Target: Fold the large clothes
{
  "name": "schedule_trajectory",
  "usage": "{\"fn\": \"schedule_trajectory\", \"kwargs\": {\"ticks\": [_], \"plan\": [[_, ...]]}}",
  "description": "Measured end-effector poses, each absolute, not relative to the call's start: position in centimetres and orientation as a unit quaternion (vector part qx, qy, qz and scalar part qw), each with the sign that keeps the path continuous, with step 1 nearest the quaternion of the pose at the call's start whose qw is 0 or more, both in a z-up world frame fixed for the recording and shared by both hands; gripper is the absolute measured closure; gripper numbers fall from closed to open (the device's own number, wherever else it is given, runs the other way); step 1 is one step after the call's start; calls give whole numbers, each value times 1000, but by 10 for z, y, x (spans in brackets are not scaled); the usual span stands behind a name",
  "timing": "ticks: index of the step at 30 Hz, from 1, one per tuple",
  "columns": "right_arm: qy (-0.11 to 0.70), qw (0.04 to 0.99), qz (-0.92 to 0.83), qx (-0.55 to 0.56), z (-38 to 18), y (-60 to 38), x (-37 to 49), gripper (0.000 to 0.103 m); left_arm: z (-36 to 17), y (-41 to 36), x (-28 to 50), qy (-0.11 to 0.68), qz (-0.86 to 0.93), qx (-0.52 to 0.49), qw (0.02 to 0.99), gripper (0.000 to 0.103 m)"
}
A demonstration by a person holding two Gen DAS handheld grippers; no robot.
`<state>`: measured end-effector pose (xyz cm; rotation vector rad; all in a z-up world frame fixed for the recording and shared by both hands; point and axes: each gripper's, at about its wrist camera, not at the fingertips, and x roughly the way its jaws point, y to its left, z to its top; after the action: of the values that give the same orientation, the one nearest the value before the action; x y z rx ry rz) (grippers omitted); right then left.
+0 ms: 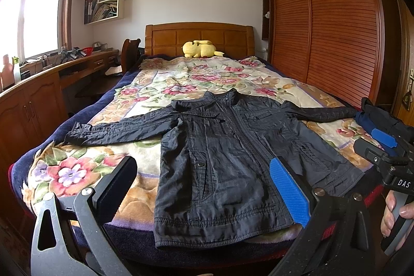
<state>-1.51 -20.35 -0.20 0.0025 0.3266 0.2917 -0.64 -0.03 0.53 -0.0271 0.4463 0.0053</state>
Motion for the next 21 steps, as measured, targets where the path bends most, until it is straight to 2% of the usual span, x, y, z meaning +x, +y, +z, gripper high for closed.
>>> {"fn": "schedule_trajectory", "kwargs": {"ticks": [21], "plan": [[161, 976, 147, 3, -1, -205, -16, 0, 4, 5, -4, 221, 8, -16, 975, 0]]}}
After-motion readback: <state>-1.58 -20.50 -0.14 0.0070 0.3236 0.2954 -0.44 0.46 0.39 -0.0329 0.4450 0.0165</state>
